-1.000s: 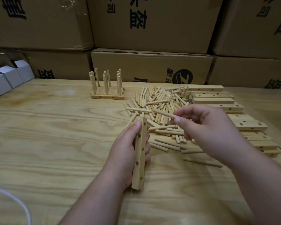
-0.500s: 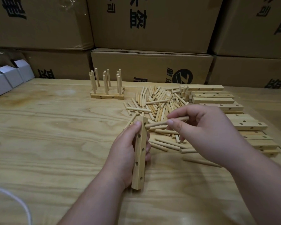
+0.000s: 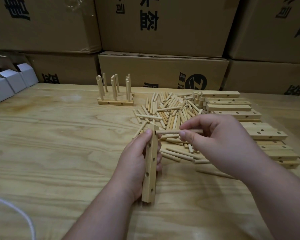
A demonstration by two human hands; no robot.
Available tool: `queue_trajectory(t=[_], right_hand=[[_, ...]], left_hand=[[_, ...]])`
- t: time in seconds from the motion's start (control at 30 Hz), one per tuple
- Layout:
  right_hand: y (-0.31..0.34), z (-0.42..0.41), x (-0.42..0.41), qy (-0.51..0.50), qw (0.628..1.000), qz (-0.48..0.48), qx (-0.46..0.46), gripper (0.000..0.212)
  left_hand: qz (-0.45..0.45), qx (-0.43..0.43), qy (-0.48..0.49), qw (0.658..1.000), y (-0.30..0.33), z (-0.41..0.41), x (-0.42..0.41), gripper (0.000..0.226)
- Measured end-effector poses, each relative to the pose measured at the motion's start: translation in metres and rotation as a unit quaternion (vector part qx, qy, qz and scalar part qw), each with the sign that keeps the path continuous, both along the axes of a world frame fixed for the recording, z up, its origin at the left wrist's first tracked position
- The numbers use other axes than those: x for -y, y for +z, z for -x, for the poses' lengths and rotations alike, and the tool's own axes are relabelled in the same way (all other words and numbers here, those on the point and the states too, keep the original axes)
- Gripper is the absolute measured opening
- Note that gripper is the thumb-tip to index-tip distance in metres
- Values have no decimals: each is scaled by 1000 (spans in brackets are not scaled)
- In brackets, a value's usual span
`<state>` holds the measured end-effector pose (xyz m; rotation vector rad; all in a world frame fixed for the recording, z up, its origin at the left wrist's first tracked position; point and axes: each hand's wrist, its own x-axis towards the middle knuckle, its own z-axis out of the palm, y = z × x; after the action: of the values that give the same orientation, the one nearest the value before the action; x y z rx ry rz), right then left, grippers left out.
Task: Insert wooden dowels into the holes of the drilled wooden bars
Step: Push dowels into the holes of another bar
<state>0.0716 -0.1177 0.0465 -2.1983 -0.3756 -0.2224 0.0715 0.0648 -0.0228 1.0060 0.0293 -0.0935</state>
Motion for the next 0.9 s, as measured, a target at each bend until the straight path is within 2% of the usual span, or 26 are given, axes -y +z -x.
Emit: queue_trajectory(t=[0.43,0.63,0.9], right_hand=[[1,4,-4,-15,995,95,34,3],[-3,3,-4,-12,995,99,26,8],[-7,3,-8,-22,993,111,35,12]], left_hand=[[-54,15,10,998,-3,1,0,32],[-55,31,-11,998,-3,2,0,21],[-70,23,-27,997,-2,3,-1,22]])
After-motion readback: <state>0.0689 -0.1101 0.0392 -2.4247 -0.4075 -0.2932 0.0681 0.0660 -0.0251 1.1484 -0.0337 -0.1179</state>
